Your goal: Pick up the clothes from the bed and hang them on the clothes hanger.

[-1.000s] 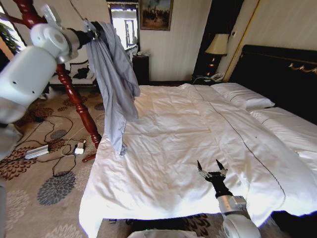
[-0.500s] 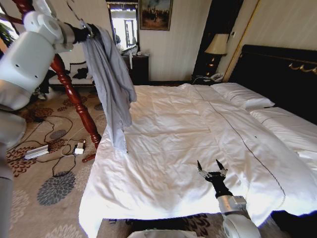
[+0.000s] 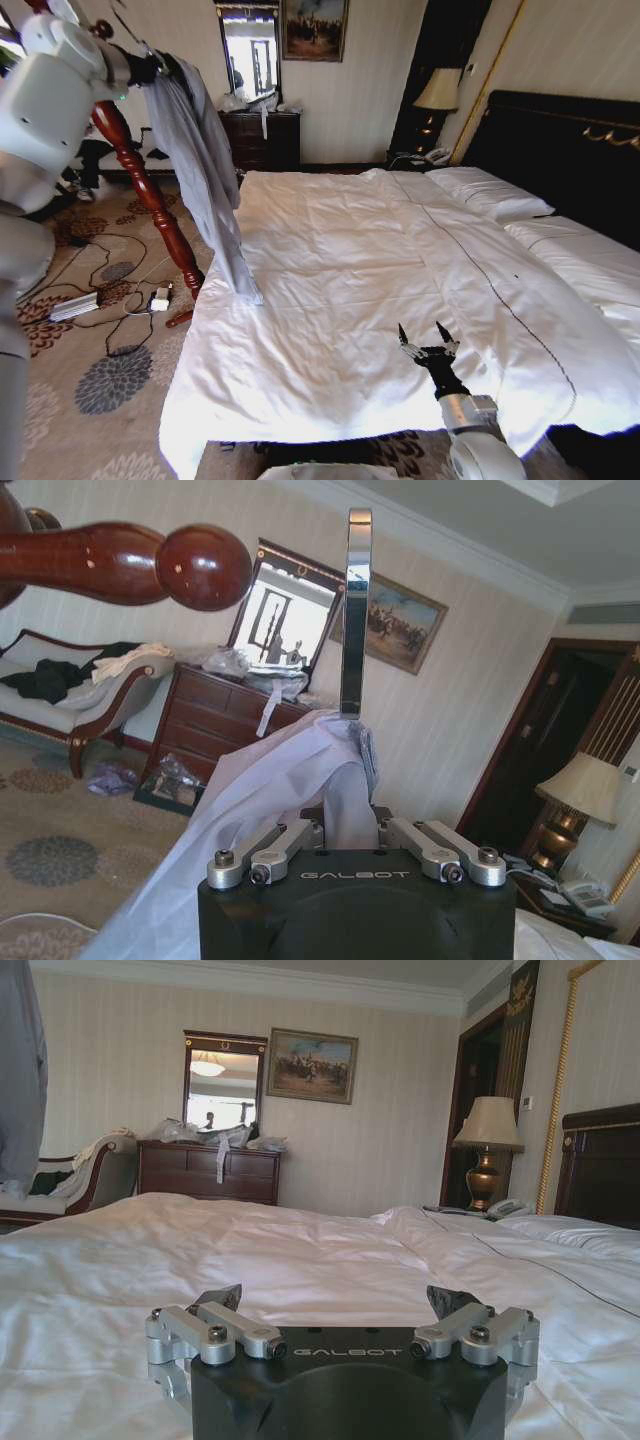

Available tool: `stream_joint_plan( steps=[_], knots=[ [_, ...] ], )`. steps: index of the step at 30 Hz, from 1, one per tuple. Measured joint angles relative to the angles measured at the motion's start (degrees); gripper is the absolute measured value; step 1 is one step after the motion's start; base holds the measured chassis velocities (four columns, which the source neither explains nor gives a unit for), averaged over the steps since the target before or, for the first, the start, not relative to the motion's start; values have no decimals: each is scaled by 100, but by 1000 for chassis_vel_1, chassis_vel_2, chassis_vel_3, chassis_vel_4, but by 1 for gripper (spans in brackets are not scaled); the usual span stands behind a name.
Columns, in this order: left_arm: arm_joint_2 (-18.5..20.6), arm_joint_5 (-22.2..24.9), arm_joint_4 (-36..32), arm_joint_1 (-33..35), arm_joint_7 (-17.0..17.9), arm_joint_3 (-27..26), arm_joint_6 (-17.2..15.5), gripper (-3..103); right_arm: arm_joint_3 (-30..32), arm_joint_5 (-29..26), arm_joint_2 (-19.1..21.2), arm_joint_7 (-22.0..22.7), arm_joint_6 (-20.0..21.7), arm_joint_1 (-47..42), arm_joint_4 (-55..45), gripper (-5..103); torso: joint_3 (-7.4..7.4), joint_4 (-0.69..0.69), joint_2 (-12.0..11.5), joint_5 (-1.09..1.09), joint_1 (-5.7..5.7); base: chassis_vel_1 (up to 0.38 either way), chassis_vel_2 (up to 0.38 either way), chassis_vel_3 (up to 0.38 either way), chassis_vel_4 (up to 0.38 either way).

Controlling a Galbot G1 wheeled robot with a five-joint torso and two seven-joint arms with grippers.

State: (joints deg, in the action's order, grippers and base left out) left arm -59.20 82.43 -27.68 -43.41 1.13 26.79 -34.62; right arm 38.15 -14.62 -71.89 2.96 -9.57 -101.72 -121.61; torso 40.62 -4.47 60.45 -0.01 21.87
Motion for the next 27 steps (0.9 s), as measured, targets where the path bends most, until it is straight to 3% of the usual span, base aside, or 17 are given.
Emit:
stream_joint_plan(
  steps=[10, 15, 22, 27],
  knots=[
    [132, 126, -62, -76, 225, -87, -131, 16, 0, 0, 0, 0, 0, 0, 0, 100, 0, 1, 0, 1, 0, 0, 0, 0, 0],
    [425, 325, -201, -64, 308, 32, -218, 16, 0, 0, 0, 0, 0, 0, 0, 100, 0, 5, 0, -2, 0, 0, 0, 0, 0],
    [435, 346, -66, -78, 319, 0, -273, 16, 0, 0, 0, 0, 0, 0, 0, 100, -1, -2, 0, 1, 0, 0, 0, 0, 0],
    [444, 329, -43, 10, 291, -31, -274, 16, 0, 0, 0, 0, 0, 0, 0, 100, 0, 1, 0, 0, 0, 0, 0, 0, 0]
  ],
)
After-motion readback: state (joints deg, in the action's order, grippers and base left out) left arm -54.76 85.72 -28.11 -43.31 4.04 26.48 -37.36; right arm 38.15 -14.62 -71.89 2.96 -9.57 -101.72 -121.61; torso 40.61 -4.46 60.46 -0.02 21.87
